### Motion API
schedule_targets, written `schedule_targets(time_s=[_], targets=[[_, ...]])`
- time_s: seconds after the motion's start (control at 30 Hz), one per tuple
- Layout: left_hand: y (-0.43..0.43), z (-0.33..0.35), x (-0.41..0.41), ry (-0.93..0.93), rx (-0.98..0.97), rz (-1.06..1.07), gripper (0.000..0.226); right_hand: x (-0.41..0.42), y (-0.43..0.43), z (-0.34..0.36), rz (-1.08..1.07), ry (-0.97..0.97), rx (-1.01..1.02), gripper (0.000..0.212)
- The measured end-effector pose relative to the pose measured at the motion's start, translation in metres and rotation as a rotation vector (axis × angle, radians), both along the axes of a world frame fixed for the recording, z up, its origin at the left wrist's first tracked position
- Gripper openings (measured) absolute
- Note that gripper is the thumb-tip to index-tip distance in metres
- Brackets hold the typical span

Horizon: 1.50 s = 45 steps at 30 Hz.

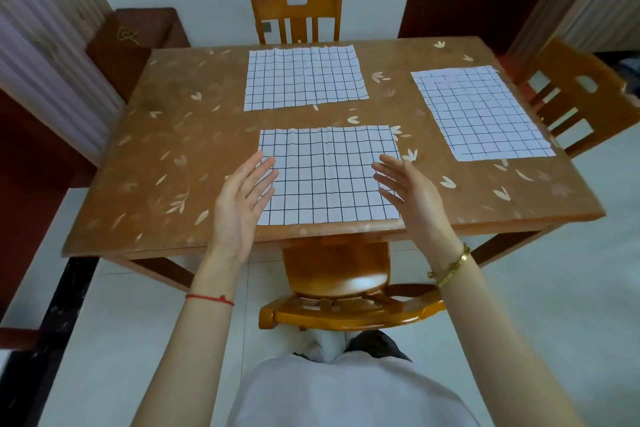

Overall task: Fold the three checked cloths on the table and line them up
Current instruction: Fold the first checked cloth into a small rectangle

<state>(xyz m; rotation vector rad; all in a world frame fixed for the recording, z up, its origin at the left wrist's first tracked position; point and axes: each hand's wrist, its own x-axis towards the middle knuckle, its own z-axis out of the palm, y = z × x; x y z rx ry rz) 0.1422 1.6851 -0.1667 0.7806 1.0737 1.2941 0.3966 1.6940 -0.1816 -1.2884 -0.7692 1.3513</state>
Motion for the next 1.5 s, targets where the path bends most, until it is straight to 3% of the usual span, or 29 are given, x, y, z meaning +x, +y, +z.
schedule_targets(time_s=[0.73,1.33,1.5], targets=[[0.014,-0.028,0.049,0.048,-0.120,0.274,0.038,0.054,0.083,-0.034,0.244,-0.121,-0.092,0.030],[0.117,-0.112,0.002,0.228,-0.409,0.419,0.027,-0.018,0.227,-0.088,0.465,-0.267,-0.177,0.033],[0.141,-0.153,-0.009,0.392,-0.533,0.477,0.024,-0.045,0.282,-0.114,0.555,-0.318,-0.200,0.032]])
